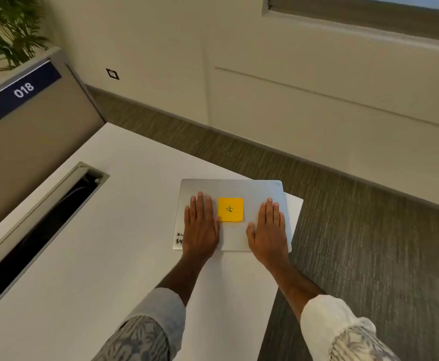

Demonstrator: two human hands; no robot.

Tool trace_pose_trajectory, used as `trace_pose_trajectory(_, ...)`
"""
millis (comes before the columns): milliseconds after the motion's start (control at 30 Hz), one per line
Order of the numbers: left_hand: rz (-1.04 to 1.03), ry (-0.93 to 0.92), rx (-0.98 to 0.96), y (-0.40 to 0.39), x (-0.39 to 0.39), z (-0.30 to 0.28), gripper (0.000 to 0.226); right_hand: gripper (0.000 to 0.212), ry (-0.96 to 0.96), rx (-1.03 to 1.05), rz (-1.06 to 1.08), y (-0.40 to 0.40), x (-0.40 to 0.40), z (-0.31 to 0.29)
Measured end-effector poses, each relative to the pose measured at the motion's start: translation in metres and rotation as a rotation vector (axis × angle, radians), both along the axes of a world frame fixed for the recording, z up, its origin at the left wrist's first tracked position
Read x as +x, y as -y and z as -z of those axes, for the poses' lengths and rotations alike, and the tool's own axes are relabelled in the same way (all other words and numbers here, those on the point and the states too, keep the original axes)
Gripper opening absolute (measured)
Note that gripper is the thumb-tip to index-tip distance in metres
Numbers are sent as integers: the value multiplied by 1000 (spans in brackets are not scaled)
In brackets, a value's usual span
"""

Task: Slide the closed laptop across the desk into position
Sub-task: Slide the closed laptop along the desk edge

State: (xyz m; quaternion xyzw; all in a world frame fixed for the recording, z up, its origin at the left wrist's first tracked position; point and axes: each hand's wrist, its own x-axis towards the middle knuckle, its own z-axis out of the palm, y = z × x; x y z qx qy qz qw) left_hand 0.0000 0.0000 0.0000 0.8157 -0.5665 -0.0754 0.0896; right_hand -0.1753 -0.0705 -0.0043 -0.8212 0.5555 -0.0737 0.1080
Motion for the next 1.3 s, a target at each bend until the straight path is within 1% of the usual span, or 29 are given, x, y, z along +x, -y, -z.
trace_pose_trajectory(67,-68,-14,17,3,10,-2,61,70,23,17,26,6,-1,-4)
trace_pose_trajectory(167,-159,-6,46,5,22,0,60,72,-16,6,65,17,-4,-3)
trace_pose_trajectory(333,-264,22,108,11,28,-4,62,77,-74,54,203,31,-10,-9)
trace_pose_trajectory(500,-321,65,140,18,25,-8,61,77,-118,57,252,35,-4,-12)
trace_pose_trajectory(667,-379,42,147,24,24,-12,62,77,-70,67,258,38,-5,-10)
trace_pose_trajectory(767,-465,-31,126,30,21,-16,61,78,-40,66,273,40,-3,-8)
trace_pose_trajectory(900,-551,-191,116,40,25,-24,63,80,-9,61,289,41,-2,-7)
trace_pose_trajectory(1067,-623,-373,31,39,37,-28,67,84,71,81,312,47,-4,-6)
trace_pose_trajectory(1167,-621,-450,0,37,43,-31,72,86,110,108,309,52,-9,-4)
trace_pose_trajectory(1300,-529,-531,-14,34,47,-33,84,86,141,120,306,48,-13,-5)
